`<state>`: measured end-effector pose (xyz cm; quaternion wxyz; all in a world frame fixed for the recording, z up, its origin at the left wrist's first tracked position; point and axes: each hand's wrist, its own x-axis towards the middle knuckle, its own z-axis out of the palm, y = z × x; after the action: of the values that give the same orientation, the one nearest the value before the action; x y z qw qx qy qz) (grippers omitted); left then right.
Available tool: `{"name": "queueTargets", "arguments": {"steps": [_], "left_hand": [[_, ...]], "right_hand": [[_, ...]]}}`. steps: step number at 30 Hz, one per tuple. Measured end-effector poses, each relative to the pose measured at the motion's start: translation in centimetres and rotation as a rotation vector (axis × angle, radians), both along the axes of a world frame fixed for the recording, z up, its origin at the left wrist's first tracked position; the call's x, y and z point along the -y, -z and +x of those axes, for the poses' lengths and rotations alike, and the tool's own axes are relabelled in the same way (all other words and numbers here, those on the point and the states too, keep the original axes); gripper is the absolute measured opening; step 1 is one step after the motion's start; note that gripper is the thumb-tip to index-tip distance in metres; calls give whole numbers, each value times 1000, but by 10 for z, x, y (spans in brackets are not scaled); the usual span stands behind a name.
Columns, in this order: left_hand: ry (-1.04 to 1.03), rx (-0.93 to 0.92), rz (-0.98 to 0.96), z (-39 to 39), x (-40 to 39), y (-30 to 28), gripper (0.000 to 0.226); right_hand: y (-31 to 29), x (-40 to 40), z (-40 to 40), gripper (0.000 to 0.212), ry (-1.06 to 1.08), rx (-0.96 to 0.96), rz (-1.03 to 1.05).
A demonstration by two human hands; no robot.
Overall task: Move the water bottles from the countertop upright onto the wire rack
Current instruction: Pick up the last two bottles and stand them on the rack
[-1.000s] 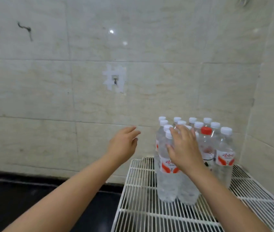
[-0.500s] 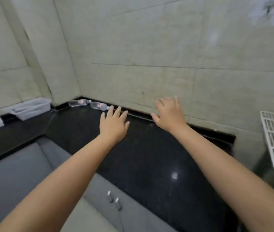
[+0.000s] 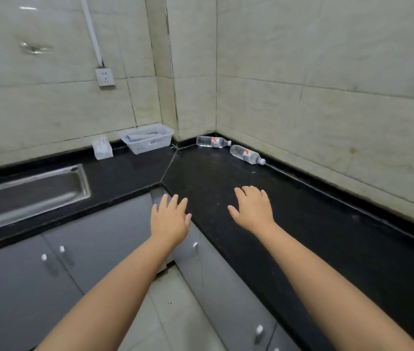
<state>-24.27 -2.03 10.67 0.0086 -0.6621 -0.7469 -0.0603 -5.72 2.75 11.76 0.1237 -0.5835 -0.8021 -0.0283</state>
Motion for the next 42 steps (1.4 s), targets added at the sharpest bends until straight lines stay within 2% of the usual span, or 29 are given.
{"name": "queueTargets", "arguments": {"steps": [10, 17, 24, 29, 33, 36, 39, 42], "left_hand": [[13, -39, -84, -71, -232, 13, 48], [75, -75, -79, -118, -376, 19, 48], [283, -106, -78, -153, -565, 49, 49], [431, -104, -147, -166, -684, 81, 51], [534, -99, -116, -167, -762, 103, 53], [550, -20, -129, -158, -810, 120, 55], [605, 34, -99, -141, -850, 134, 56], [649, 2, -145, -119, -879, 144, 58]], "right_hand": [[24, -238, -54, 42, 74, -31, -98], [38, -349, -54, 44, 196, -55, -145], [70, -472, -60, 46, 439, -27, -144], [96, -566, -83, 48, 593, -22, -262], [122, -624, -89, 53, 653, -86, -344], [136, -659, -85, 55, 730, -183, -391], [143, -685, -78, 53, 765, -49, -399], [146, -701, -71, 65, 783, 157, -434]]}}
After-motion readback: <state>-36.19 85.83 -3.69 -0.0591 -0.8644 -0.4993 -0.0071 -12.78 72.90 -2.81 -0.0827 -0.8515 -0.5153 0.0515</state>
